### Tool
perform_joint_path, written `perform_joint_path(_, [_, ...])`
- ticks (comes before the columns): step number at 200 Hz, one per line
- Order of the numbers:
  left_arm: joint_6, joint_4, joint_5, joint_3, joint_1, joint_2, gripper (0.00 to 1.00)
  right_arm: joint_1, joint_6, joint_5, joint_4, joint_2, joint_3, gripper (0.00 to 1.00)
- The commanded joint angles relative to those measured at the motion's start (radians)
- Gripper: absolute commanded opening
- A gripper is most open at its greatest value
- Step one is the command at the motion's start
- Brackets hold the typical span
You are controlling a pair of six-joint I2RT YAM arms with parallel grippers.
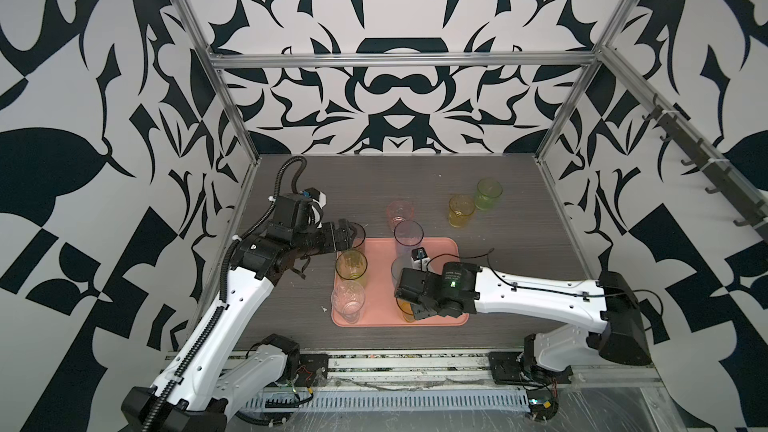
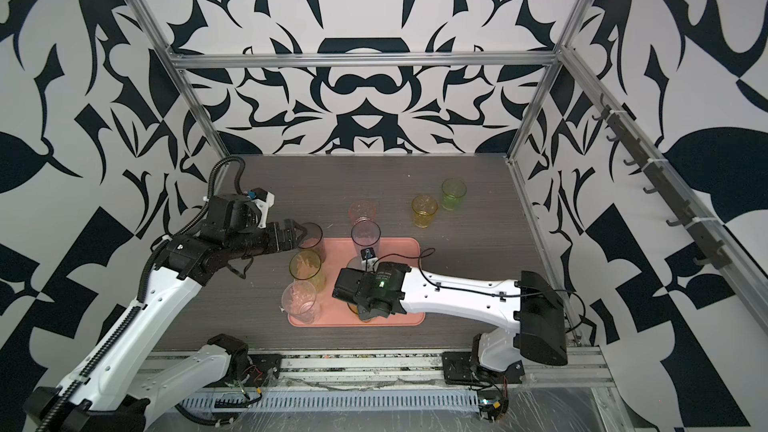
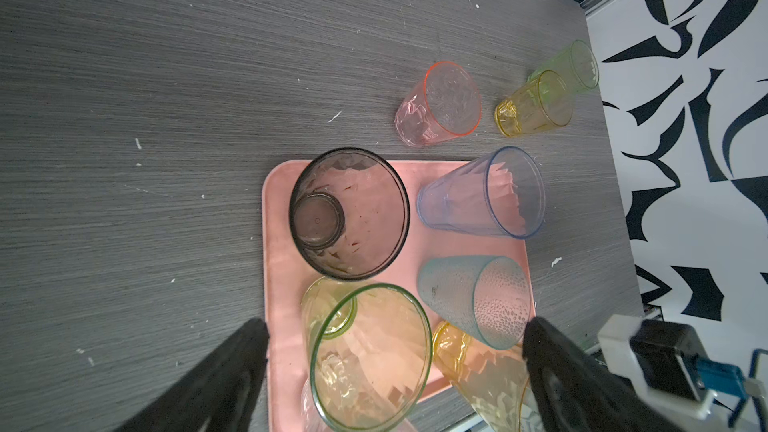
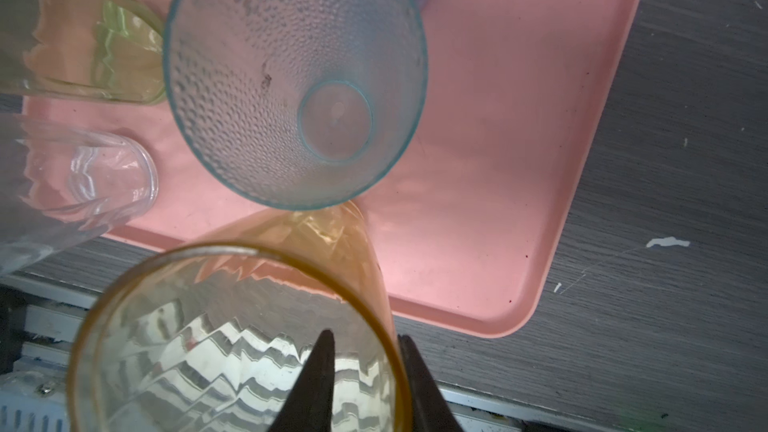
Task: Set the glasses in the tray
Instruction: 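Lower the yellow cup onto the tray's near corner and open the right gripper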
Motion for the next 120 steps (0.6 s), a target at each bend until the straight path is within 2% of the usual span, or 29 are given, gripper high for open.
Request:
perform_joint_path(1, [0.006,-0.031,-0.012,-0.008,-0.003,-0.018,0.99,0.005,0.003,0.017,-0.01,-0.018,0.038,0.31])
perform_joint_path(56, [0.005,-0.033,-0.016,-0.005,-0.003,-0.025,0.99,0.006,0.0,0.018,0.032,-0.016,0.024,0.35])
perform_joint_path(92, [0.003,-0.034,-0.016,-0.005,-0.003,-0.024,0.99,0.005,-0.002,0.012,0.056,-0.005,0.018,0.29])
perform_joint_path(120, [0.002,-0.034,-0.015,-0.004,-0.002,-0.026,0.99,0.006,-0.007,0.024,0.039,-0.01,0.027,0.3])
